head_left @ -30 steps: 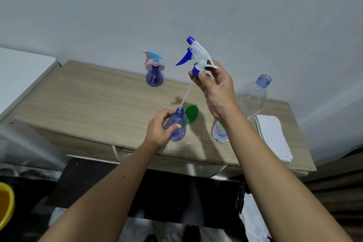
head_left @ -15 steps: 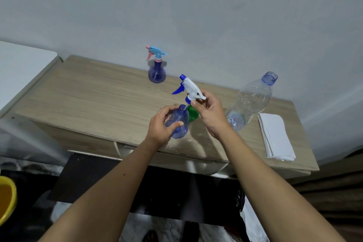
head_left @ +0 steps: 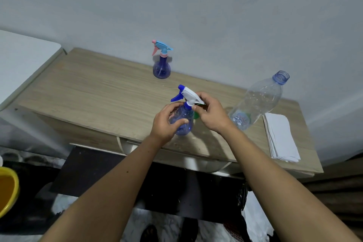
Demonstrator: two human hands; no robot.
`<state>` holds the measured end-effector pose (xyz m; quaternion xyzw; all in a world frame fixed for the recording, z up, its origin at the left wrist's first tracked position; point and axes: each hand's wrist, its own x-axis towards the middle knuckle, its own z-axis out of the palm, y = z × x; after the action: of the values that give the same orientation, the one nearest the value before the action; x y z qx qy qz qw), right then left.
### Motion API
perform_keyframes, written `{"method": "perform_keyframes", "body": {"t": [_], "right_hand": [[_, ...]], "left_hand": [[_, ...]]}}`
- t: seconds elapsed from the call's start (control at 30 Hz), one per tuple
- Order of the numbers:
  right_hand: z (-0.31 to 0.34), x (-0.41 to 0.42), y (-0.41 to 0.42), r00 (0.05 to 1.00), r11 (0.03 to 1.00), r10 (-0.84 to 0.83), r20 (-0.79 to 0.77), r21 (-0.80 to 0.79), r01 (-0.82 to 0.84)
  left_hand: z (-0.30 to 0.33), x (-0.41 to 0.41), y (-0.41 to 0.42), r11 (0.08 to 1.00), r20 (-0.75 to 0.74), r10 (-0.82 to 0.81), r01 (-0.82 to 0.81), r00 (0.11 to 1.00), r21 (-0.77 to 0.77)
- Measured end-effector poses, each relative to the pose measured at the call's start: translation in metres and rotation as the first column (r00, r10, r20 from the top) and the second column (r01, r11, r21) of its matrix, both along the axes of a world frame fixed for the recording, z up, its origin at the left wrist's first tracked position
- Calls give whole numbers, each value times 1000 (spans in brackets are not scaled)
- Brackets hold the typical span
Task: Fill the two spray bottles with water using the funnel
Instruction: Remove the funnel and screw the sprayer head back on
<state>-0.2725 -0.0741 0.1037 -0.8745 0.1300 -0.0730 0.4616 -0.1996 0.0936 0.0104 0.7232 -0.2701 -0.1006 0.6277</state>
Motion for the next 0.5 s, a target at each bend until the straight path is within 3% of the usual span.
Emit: {"method": "perform_keyframes", "body": {"t": [0.27, 0.5], "right_hand": [[9, 6, -11, 992, 969, 120, -28, -213, -123], [17, 10, -11, 981, 940, 186, -45, -281, -191]], "left_hand": [[1, -1, 1, 1000, 1, 3, -3, 1000, -5], [1, 0, 1, 1000, -5, -9, 9, 1000, -8]]}}
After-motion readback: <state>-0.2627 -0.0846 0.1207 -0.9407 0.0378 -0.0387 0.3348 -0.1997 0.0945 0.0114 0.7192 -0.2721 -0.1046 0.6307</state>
